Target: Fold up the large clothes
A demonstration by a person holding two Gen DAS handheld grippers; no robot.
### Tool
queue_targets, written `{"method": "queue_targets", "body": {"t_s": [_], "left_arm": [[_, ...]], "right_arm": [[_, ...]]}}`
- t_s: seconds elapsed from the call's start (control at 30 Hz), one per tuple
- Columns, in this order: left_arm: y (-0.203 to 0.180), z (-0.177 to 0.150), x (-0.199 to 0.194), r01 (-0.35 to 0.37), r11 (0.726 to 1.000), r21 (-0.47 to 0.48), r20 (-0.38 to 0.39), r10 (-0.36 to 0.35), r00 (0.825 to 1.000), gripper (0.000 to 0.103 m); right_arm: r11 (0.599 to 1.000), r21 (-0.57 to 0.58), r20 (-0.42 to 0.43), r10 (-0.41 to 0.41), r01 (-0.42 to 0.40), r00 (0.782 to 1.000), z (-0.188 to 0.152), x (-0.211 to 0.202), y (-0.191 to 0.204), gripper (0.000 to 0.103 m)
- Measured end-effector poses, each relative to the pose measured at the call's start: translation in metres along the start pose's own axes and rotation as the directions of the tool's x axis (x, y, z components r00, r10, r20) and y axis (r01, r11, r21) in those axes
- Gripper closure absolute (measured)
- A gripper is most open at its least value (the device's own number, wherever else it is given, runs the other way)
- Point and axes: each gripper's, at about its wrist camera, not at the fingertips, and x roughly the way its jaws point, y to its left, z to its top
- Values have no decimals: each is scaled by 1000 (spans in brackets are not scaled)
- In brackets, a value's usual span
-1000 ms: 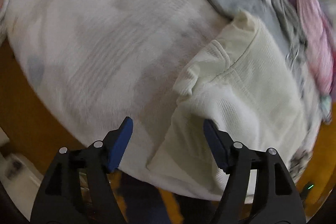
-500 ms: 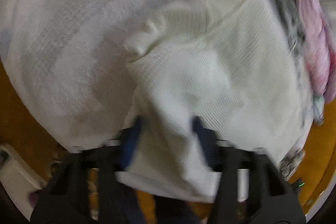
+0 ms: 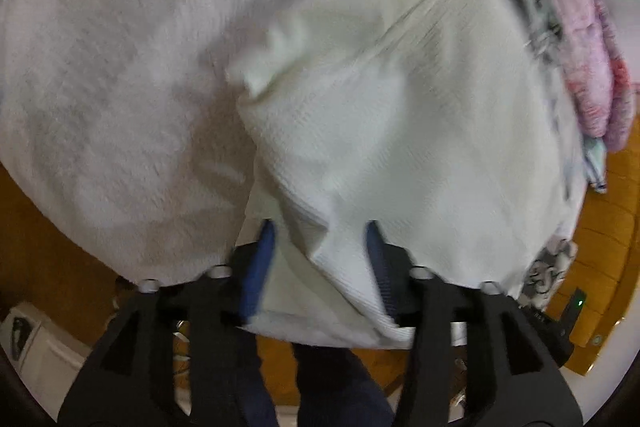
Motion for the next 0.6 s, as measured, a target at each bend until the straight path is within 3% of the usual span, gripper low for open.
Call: {"method": "queue_targets", "body": {"t_s": [0.07,0.13,0.17,0.23,0.27,0.33,0.47,0.53,0.6], "left_arm": [[0,1,-21,21,1000,21,62,-22,998,40],[1,7,-35,48,998,33,108,-51,993,31],[2,11,-40,26,999,30,134,-30,991,25],[3,23,-39,-29,999,26,167,24,986,24],[6,28,-35,-47,999,18,171,43,984,24],[13,41,-22,-100,995,-10,163,101,981,24],[16,49,-7,-233,972,-2,183,230,956,25],[10,42,14,-278,957,78,107,269,957,25],[16,32,23,-274,959,78,75,268,960,25]], "right_arm": [[997,-72,45,-16,19,999,-3,-22,24,84],[978,-193,104,95,-74,990,1,-48,71,84],[959,-251,108,166,-135,980,4,-55,96,85],[912,-361,126,253,-194,959,10,-63,131,90],[889,-412,127,273,-200,953,17,-63,153,98],[871,-442,135,301,-215,944,38,-58,187,101],[864,-440,82,309,-243,948,74,-17,226,103],[860,-458,39,272,-225,961,84,7,235,103],[860,-471,0,222,-196,975,92,36,237,103]]}}
